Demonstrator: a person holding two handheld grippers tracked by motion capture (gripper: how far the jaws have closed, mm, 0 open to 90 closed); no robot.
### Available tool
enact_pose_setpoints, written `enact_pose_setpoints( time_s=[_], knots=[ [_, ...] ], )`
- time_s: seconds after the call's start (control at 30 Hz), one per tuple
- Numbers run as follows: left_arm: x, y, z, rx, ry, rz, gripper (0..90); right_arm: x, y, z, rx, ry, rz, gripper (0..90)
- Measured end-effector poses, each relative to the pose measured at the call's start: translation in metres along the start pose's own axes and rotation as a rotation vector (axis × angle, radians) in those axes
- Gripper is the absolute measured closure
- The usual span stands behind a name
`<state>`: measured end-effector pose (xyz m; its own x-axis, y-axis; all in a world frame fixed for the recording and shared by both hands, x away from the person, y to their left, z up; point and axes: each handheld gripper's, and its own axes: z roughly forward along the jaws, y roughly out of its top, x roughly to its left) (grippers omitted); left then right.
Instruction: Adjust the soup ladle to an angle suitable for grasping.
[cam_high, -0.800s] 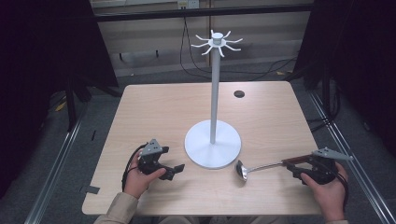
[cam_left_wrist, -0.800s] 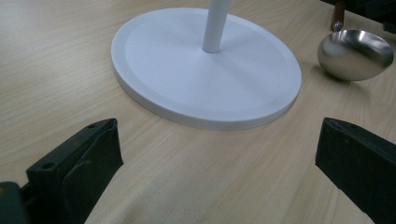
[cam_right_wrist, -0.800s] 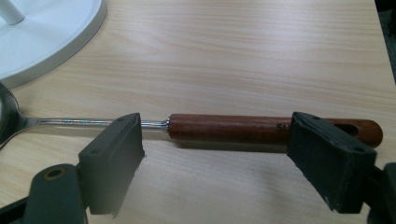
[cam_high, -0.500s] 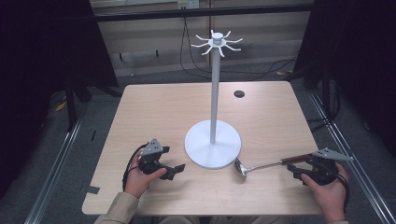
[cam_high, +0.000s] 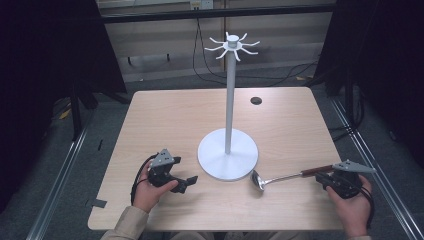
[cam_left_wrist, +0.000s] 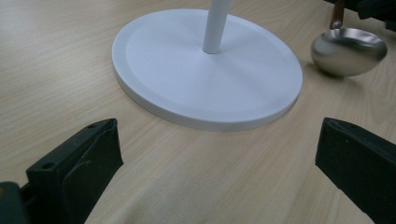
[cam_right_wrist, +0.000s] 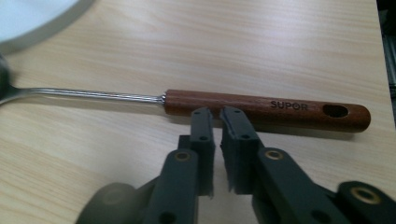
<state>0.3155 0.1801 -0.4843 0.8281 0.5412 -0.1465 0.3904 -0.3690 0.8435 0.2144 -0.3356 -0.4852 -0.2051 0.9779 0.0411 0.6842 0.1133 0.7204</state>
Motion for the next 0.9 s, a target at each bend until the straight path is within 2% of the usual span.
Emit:
enact_pose_setpoints(
  time_s=[0.07, 0.27, 0.3, 0.4, 0.47, 0.5, 0.57, 0.67, 0.7, 0.9],
  knots=[
    [0.0, 0.0, 0.0, -0.001, 0.0, 0.0, 0.2, -0.001, -0.001, 0.001, 0.011, -0.017, -0.003, 90.0],
    [0.001, 0.0, 0.0, -0.004, -0.001, 0.003, 0.2, -0.003, -0.002, 0.005, 0.032, -0.043, 0.002, 90.0],
    [0.001, -0.001, 0.0, -0.004, 0.002, 0.002, 0.3, -0.003, -0.003, 0.007, 0.028, -0.031, 0.008, 90.0],
    [0.001, -0.001, 0.0, -0.004, 0.004, 0.003, 0.3, -0.004, -0.004, 0.009, 0.056, -0.053, 0.032, 90.0],
    [0.001, -0.001, 0.0, -0.001, 0.003, 0.002, 0.3, -0.005, -0.004, 0.01, 0.054, -0.058, 0.033, 90.0],
    [0.001, -0.001, 0.0, 0.003, 0.008, 0.002, 0.3, -0.006, -0.005, 0.012, 0.063, -0.069, 0.016, 90.0],
    [0.002, -0.002, -0.001, 0.005, 0.009, 0.004, 0.3, -0.008, -0.004, 0.013, 0.054, -0.082, 0.036, 90.0],
    [0.002, -0.002, -0.001, 0.003, 0.004, 0.004, 0.4, -0.009, -0.004, 0.014, 0.048, -0.119, 0.033, 90.0],
    [0.002, -0.002, -0.001, 0.001, 0.003, 0.003, 0.4, -0.009, -0.004, 0.016, 0.044, -0.124, 0.043, 90.0],
    [0.001, -0.001, -0.002, 0.007, 0.012, 0.006, 0.4, -0.008, 0.001, 0.023, 0.032, -0.144, 0.038, 90.0]
  ],
)
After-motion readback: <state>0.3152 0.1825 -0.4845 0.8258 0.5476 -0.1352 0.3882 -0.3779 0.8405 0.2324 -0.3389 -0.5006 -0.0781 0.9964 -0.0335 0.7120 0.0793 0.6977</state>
